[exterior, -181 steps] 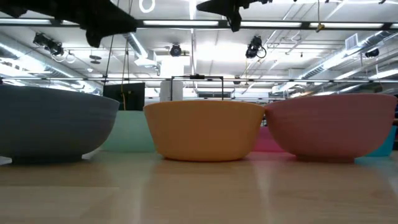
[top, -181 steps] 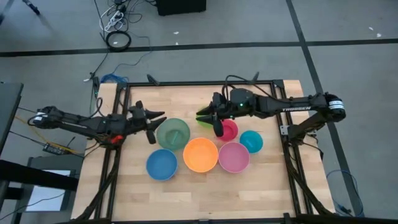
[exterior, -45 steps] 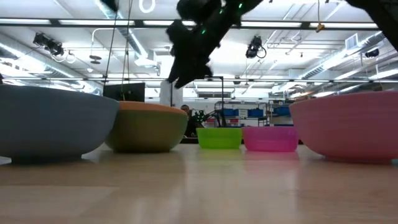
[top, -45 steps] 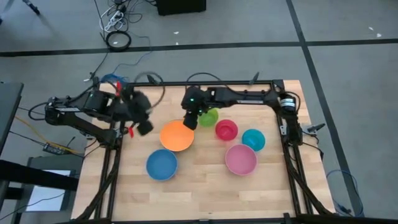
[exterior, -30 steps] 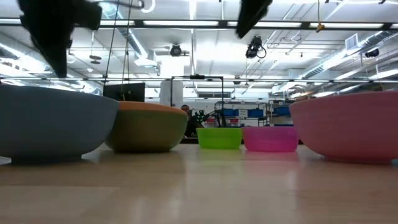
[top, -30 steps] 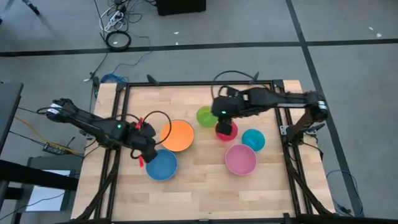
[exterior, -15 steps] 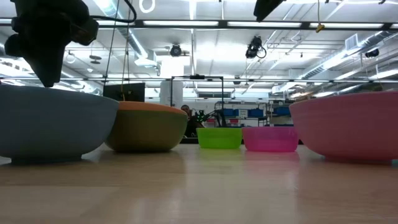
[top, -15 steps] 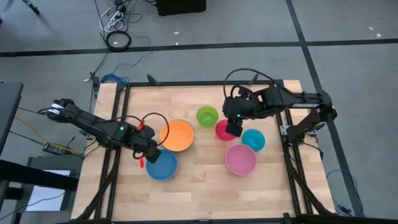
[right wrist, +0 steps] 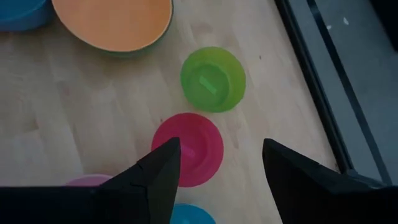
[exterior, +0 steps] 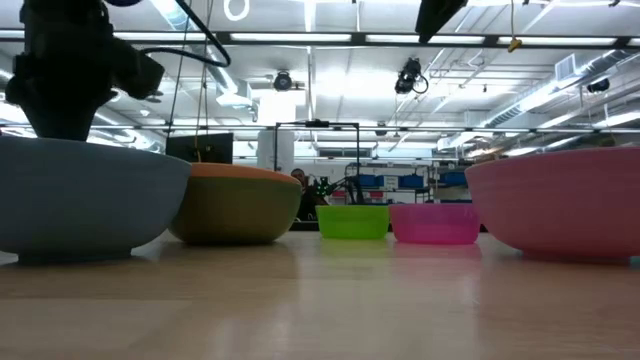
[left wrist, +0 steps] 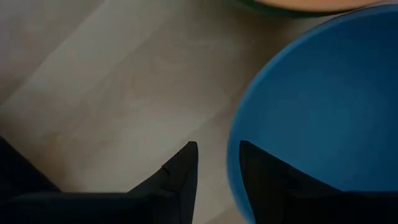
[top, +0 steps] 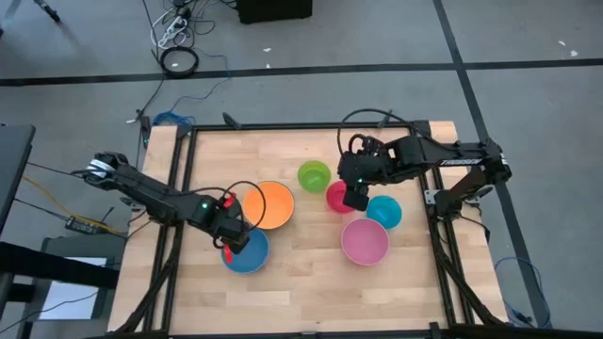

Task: Nest bowls inside each other
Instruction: Stack the blue bowl on top of the orange bowl

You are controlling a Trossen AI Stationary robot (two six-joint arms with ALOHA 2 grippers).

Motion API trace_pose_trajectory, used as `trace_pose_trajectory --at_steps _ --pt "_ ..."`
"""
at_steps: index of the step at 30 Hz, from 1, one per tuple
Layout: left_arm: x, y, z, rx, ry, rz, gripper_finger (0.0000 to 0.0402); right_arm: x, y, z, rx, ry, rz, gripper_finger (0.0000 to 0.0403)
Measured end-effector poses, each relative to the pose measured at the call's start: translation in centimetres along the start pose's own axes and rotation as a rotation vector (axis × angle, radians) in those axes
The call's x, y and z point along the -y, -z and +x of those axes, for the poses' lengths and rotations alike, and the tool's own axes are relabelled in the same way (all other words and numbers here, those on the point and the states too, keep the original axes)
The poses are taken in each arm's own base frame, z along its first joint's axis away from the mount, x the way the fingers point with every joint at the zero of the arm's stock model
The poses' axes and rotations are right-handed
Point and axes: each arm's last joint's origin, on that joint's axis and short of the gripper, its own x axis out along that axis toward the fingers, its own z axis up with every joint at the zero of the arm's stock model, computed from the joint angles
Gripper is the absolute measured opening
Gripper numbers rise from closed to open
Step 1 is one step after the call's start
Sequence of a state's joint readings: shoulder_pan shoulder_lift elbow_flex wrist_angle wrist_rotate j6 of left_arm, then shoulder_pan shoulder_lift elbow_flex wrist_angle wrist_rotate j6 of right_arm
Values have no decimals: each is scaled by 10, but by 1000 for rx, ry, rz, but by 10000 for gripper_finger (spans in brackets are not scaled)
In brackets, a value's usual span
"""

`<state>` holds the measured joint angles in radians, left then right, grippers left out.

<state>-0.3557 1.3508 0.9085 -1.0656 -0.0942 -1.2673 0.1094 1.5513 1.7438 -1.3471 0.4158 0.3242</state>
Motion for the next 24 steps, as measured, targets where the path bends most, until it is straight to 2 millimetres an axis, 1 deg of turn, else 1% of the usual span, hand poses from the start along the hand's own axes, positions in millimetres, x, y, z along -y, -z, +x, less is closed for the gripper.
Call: trace_pose_trajectory --at_steps 7,12,15,16,18,19,20,24 --pt "17 -3 20 0 -3 6 127 -3 3 9 -21 7 4 211" --pt "24 -4 39 -24 -72 21 126 -3 3 9 -17 6 6 210" --pt "28 -4 44 -44 -67 49 112 -3 3 9 -16 6 6 210" --pt "30 -4 45 -53 -47 67 99 -3 3 9 -15 6 6 210" --pt "33 -4 43 -57 -1 89 60 -3 2 9 -13 5 7 210" --pt "34 -5 40 -60 24 100 36 -3 2 9 -13 5 5 210" --pt "34 -5 36 -57 44 110 20 -3 2 9 -12 7 2 208" --pt "32 -6 20 -39 83 127 10 -3 2 9 -5 17 -7 203"
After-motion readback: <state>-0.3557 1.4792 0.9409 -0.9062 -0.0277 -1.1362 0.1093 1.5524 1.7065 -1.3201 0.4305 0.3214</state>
